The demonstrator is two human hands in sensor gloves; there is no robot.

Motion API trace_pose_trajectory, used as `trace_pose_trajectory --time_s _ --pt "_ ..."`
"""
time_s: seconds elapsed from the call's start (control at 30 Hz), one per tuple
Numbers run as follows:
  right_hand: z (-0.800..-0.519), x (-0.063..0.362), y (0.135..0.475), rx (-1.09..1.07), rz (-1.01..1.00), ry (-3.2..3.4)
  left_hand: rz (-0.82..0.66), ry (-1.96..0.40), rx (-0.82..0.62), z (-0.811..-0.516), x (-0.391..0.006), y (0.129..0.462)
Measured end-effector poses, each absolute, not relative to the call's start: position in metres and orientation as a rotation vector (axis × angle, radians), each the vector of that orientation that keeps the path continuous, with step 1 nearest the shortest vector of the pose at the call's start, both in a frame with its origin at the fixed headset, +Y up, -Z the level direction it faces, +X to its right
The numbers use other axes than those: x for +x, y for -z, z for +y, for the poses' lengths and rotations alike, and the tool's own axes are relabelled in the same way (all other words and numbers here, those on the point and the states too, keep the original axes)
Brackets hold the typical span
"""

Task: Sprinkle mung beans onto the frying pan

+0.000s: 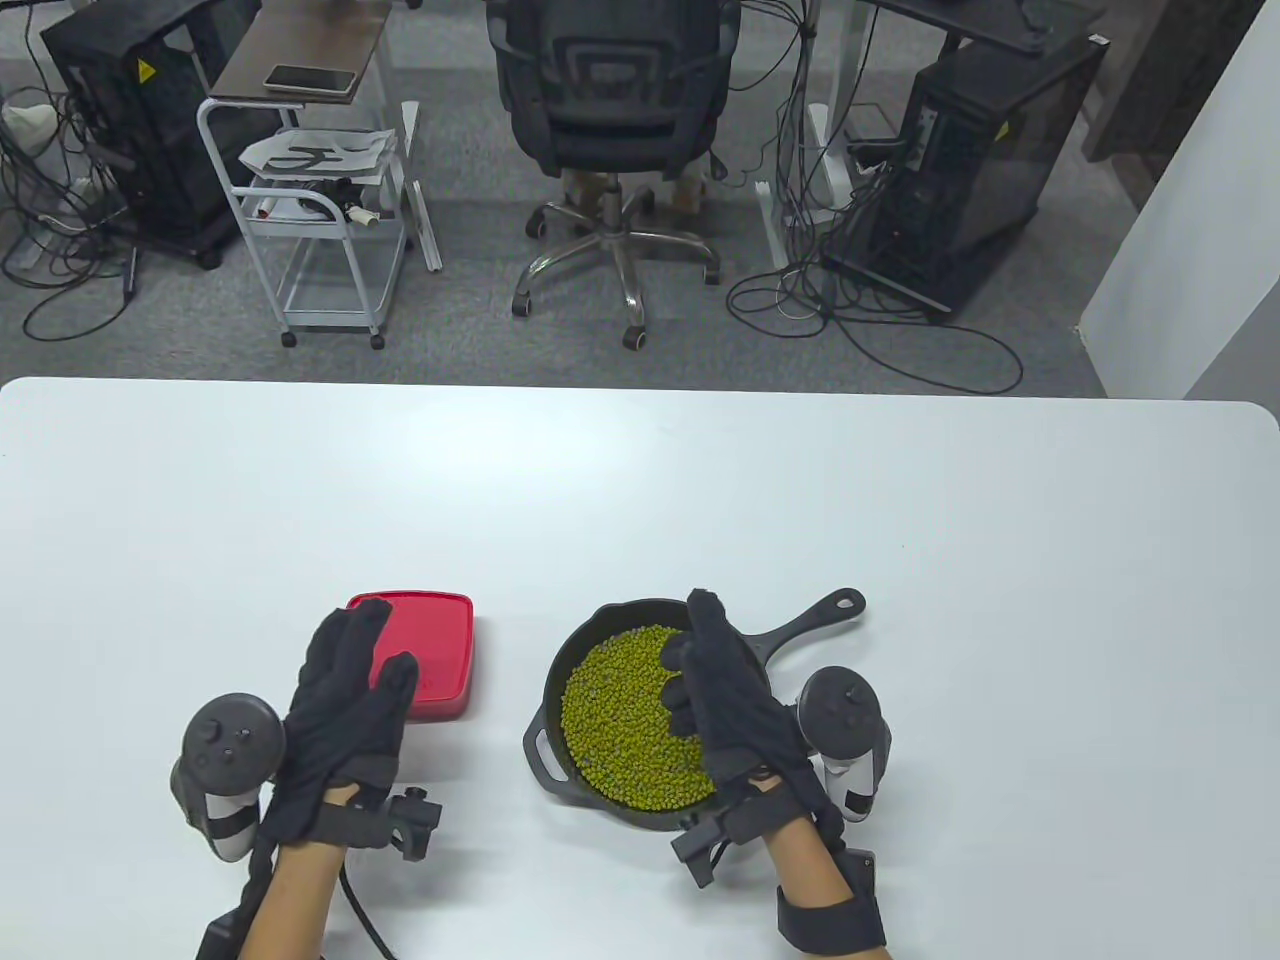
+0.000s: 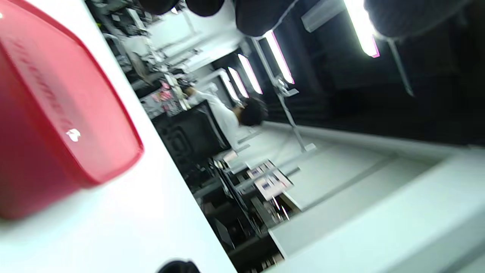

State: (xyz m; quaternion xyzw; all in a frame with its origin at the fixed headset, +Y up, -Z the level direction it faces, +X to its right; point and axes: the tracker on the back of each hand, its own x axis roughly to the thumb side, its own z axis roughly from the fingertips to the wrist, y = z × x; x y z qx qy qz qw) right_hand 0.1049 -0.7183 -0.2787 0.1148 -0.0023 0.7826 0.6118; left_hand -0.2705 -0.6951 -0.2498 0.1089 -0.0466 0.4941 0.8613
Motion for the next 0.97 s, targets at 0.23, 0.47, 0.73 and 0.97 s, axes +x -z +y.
trace_pose_trajectory --time_s 0.23,0.47,0.73,0.97 --pt "-0.699 0.095 0.265 0.446 -0.318 -2.210 -0.222 -0.709 0.220 -0.696 -0.235 0.251" --pt "-0.707 0.072 0.256 0.575 -0.526 -2.829 -0.220 -0.453 0.163 -0.705 -0.226 0.258" --pt "-0.707 0.069 0.255 0.549 -0.514 -2.845 -0.211 -0.504 0.152 -0.707 -0.230 0.256" --pt "-0.707 0.072 0.257 0.525 -0.489 -2.837 -0.210 -0.507 0.145 -0.708 -0.228 0.257"
